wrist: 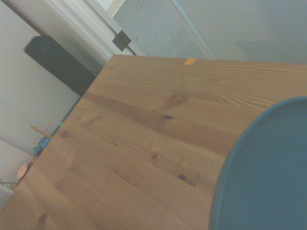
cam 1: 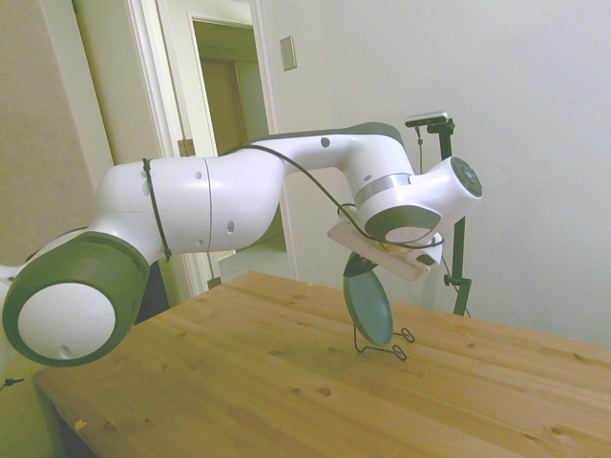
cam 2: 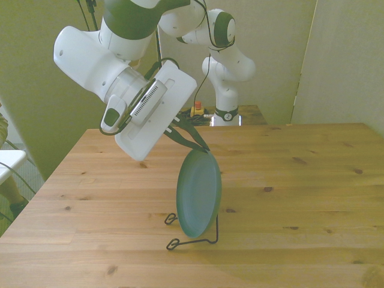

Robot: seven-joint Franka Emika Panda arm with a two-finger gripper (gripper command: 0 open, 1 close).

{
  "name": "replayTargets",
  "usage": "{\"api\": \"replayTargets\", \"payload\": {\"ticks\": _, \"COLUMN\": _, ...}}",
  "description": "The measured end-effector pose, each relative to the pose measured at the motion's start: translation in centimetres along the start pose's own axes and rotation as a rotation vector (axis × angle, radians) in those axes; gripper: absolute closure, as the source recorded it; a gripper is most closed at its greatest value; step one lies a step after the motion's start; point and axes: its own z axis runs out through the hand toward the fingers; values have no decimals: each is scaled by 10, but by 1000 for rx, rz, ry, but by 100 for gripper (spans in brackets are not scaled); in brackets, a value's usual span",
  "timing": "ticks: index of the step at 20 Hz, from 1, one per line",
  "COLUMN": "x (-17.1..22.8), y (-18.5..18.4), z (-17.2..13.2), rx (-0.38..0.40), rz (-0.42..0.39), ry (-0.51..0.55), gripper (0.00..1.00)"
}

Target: Load the plate

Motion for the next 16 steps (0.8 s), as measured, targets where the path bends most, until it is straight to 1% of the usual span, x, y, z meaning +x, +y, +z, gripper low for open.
{"api": "replayTargets", "payload": {"ticks": 4, "x": 0, "y": 9, "z": -4, "rx": 2, "rz": 12, "ry": 4, "gripper": 100}}
{"api": "replayTargets", "payload": {"ticks": 10, "x": 0, "y": 10, "z": -4, "rx": 3, "rz": 11, "ry": 3, "gripper": 100}}
{"api": "replayTargets", "payload": {"ticks": 11, "x": 0, "y": 11, "z": -4, "rx": 2, "rz": 12, "ry": 4, "gripper": 0}}
{"api": "replayTargets", "payload": {"ticks": 16, "x": 2, "y": 12, "z": -4, "rx": 1, "rz": 15, "ry": 7, "gripper": 0}}
